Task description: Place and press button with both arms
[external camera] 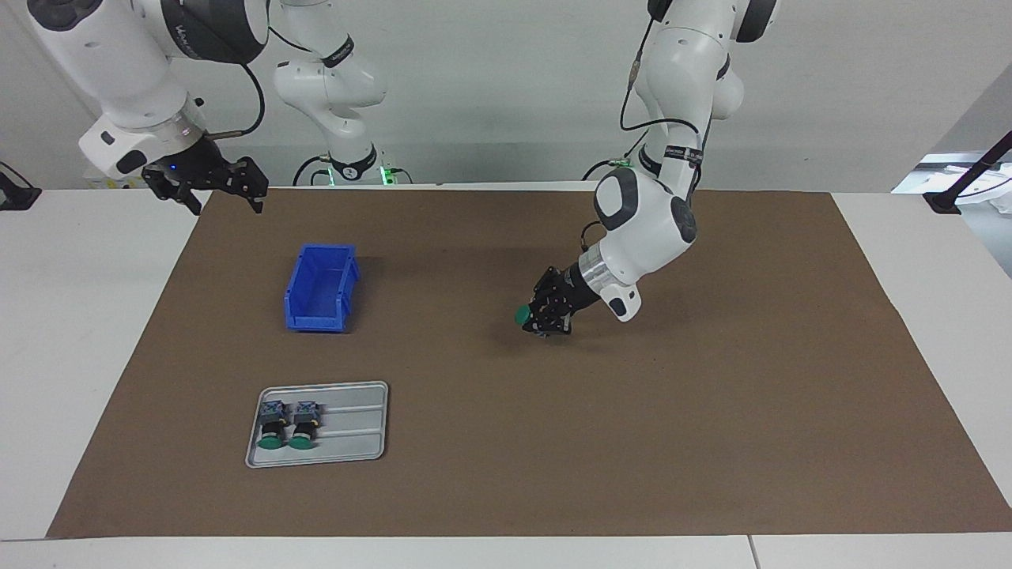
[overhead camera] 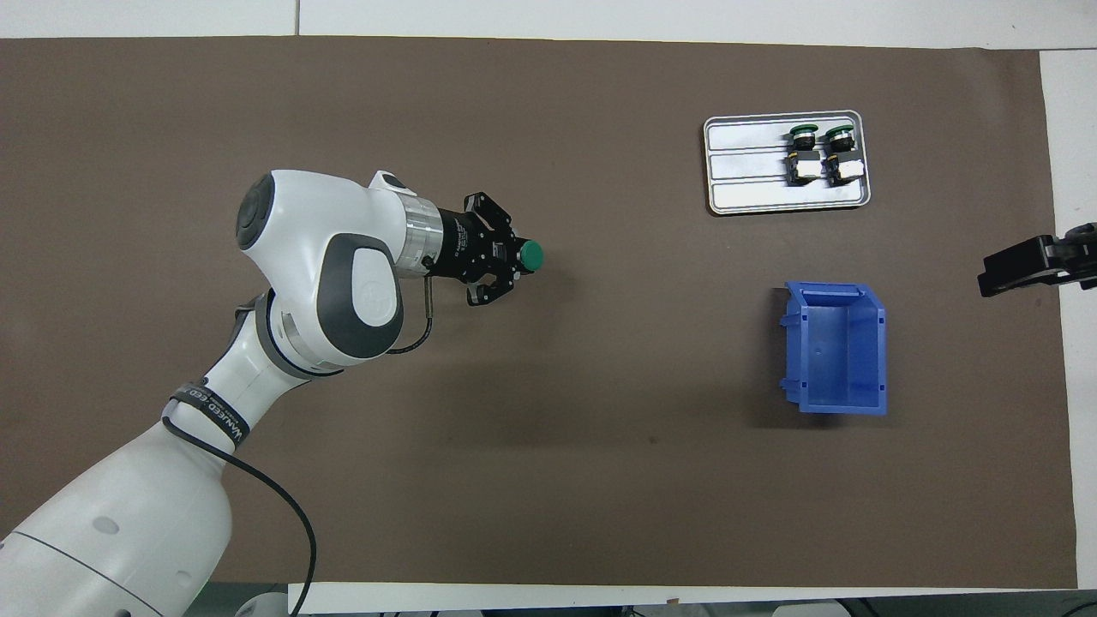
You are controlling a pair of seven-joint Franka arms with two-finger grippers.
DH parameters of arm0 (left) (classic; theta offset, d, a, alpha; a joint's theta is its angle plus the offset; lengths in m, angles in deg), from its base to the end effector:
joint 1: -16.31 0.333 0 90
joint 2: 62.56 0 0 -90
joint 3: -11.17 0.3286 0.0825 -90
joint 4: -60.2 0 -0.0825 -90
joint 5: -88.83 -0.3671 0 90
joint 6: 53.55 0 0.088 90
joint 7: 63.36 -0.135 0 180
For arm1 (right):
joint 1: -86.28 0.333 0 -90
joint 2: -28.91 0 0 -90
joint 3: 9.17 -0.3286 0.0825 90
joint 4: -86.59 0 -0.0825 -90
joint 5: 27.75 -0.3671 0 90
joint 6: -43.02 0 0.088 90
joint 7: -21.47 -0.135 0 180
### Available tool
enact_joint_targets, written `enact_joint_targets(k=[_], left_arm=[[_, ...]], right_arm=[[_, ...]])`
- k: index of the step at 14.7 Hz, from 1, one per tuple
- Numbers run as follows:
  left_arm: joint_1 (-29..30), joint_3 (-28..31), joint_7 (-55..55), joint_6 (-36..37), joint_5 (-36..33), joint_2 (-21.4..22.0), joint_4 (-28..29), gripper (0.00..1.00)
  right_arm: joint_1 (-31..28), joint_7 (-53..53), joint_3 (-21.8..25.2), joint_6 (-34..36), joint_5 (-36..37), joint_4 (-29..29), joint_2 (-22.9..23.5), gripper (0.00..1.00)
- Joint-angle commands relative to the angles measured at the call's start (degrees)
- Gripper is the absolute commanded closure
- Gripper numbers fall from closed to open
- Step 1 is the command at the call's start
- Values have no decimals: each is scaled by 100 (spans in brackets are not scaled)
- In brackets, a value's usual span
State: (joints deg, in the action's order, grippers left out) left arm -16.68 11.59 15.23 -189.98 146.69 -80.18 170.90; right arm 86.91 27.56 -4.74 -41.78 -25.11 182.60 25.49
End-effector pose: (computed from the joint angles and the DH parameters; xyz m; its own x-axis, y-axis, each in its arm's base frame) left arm 0.5191 -0.3613 0.3478 0.0434 0.7370 -0.6745 0.9987 -0.0496 0.0100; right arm 0.5005 -0.0409 0.5861 0.9896 0.0371 -0.1393 0.0412 -0.9988 0.0268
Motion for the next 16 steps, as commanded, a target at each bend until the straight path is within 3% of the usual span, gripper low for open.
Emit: enact_joint_targets(k=[1,7,13,16], left_arm=[[152,-7,-1017,-77,1134,364,576,92],[591,-15,-2917,405,2973,408,1068,91],[1005,-15,-3578,1249,3476,409,1244,91],[944,-24,-3886,1286,4231,417,1446,99]], right_arm=[[-11,-55,-12,-37,-26,67,-72,2],[-11,-55,-12,-37,-35,67,-72,2],[-11,-55,-12,-37,-26,67,-72,2],[-11,-55,-12,-37,-26,67,-72,2]])
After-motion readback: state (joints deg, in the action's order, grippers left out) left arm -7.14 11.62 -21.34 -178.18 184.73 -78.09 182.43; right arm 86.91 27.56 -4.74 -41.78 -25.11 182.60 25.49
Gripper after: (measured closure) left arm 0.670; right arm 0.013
